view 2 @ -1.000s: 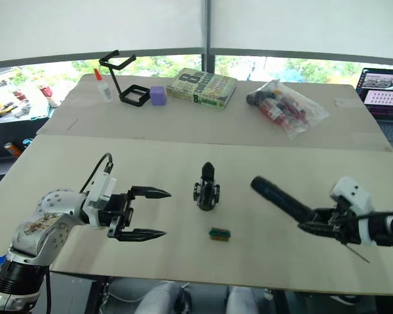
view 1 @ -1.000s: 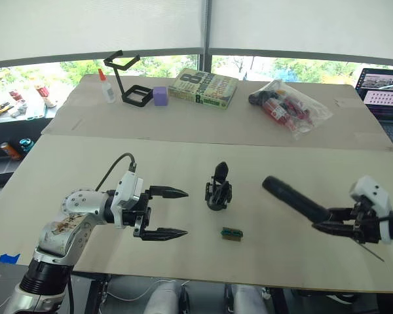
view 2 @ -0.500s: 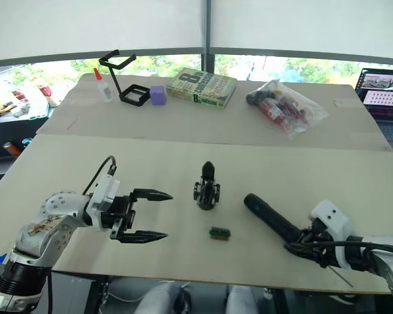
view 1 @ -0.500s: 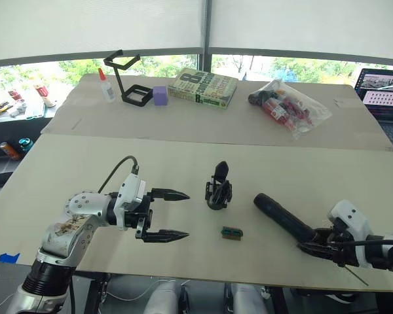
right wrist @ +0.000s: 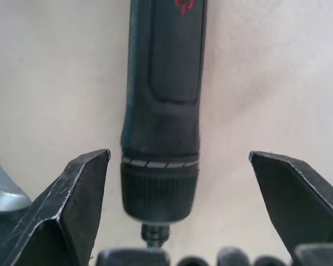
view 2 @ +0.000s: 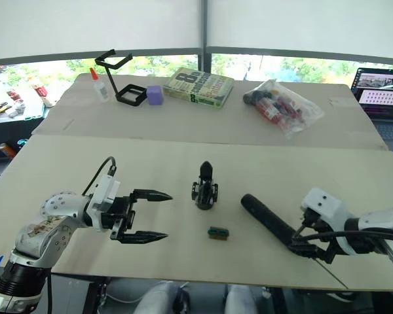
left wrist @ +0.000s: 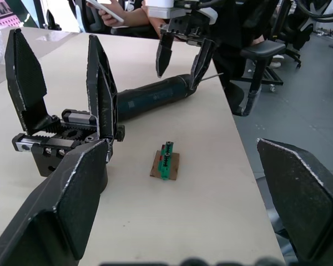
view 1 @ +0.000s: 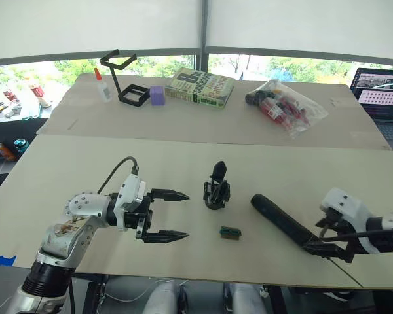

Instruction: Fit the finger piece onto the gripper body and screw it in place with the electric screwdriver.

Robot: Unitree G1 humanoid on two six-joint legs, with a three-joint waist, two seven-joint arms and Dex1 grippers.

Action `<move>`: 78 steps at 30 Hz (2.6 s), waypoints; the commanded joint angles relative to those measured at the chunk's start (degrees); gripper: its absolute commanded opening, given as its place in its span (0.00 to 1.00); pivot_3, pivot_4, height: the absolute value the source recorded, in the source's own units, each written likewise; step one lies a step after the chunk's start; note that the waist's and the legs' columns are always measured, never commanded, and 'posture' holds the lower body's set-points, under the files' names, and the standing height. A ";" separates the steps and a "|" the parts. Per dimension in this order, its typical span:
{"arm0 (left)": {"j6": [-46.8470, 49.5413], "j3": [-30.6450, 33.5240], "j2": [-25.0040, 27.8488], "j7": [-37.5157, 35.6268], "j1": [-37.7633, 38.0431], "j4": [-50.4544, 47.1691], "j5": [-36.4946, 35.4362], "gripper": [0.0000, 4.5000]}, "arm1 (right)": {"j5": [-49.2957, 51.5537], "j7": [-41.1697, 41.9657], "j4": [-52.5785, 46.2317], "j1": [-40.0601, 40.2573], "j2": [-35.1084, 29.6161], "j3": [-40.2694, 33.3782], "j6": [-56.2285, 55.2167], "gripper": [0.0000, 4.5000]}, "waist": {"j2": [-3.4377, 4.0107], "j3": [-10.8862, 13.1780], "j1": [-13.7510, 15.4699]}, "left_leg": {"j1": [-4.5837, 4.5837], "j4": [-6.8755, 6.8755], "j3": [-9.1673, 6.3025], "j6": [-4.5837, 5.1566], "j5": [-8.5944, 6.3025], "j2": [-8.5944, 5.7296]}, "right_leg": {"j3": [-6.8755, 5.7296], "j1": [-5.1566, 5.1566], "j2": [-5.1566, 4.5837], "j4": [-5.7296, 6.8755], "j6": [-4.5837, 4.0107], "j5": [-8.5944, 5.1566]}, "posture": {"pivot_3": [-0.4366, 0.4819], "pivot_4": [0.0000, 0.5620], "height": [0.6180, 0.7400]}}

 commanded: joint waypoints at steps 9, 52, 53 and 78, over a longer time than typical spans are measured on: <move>-0.62 -0.33 0.03 0.55 0.55 -3.25 -0.41 1.00 | -0.57 -3.99 -4.70 -21.94 -4.39 23.96 19.16 0.99 | 0.00 0.00 -0.05 | -0.25 0.01 0.00 -0.04 0.03 -0.03 | -0.09 -0.21 -0.02 -0.07 -0.02 0.02 | 0.48 0.27 1.00; -10.77 -1.29 -2.21 -6.17 -2.54 11.00 3.13 1.00 | 27.24 -5.30 -16.27 -15.70 46.53 -37.09 -10.33 0.43 | -0.09 -0.05 -0.13 | -0.22 0.08 -0.11 -0.30 0.24 0.13 | 0.09 -0.10 0.52 0.05 -0.09 0.13 | 0.48 0.27 1.00; -11.49 -1.78 -2.22 -6.65 -2.32 11.62 3.84 1.00 | 25.47 -4.29 -17.39 -13.98 47.51 -33.52 -13.15 0.43 | -0.09 -0.05 -0.23 | -0.18 0.08 -0.03 -0.30 0.24 0.08 | 0.21 -0.12 0.51 0.11 -0.09 0.13 | 0.48 0.27 1.00; -19.50 -18.34 -16.57 6.80 -2.03 21.57 24.18 1.00 | 9.94 11.91 -4.39 -2.94 41.54 -3.61 -52.63 0.43 | -0.09 -0.11 0.35 | 0.21 0.09 0.03 -0.21 0.19 0.07 | 0.27 0.13 0.45 0.16 -0.14 0.11 | 0.48 0.27 1.00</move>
